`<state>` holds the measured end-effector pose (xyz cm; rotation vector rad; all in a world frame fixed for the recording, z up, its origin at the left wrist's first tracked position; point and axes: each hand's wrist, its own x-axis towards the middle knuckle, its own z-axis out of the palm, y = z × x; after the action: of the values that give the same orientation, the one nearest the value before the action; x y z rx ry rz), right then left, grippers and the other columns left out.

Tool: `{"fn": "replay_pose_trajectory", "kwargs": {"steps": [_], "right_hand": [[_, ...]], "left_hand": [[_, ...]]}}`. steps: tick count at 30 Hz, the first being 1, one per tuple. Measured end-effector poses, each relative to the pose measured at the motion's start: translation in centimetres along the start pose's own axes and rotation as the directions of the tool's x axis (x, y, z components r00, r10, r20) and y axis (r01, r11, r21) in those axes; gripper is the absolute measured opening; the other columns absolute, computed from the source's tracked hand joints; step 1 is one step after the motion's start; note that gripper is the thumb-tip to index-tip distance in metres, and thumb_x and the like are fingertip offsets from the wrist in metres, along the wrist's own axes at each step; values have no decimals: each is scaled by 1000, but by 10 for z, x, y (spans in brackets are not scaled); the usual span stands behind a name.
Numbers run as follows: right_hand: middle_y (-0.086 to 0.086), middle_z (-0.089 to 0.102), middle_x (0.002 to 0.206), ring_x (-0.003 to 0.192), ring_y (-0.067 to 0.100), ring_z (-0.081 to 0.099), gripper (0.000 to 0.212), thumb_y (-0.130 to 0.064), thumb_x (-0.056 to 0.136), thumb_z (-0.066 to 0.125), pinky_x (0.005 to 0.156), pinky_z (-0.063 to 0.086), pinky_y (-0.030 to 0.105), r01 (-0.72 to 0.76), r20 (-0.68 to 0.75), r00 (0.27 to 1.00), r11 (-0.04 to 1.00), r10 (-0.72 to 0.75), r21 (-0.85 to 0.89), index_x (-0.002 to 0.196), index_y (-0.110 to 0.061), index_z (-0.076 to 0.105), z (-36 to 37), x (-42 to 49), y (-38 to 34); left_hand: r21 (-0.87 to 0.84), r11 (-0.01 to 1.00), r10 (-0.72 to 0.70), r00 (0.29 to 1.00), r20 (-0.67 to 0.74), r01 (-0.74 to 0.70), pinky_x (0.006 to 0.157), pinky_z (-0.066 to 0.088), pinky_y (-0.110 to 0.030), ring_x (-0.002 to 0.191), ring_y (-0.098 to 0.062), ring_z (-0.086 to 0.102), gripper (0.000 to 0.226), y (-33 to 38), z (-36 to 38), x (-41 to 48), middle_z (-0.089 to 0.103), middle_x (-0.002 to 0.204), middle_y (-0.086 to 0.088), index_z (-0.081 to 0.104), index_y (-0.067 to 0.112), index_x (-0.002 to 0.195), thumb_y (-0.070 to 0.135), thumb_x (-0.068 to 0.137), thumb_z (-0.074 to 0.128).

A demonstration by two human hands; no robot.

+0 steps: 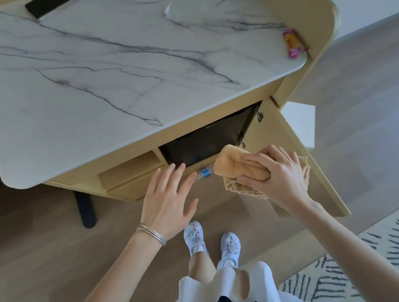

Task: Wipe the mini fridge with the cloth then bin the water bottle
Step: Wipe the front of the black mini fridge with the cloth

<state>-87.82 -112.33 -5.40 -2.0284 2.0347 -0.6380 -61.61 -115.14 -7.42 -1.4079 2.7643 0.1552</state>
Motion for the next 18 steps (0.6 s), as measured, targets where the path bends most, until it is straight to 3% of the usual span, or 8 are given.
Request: {"fn": "replay_pose_trajectory", "kwargs": {"steps": [10,18], "right_hand": [[-6,58,85,81,17,55,54,-74,73,47,75,39,38,-82,-62,995,997,82,-4,97,-31,69,84,26,36],[-11,56,81,79,14,55,39,-63,72,56,70,39,35,-52,-143,988,999,54,12,85,-28,67,204,40,106]], "left_hand": [[-21,995,95,995,-10,-96,109,35,-48,129,-32,49,53,-32,84,57,54,138,-13,59,15,129,43,87,42],[17,992,130,990,-63,-129,109,38,-47,131,-28,47,53,-45,205,105,54,139,-10,61,15,128,42,87,42]]}}
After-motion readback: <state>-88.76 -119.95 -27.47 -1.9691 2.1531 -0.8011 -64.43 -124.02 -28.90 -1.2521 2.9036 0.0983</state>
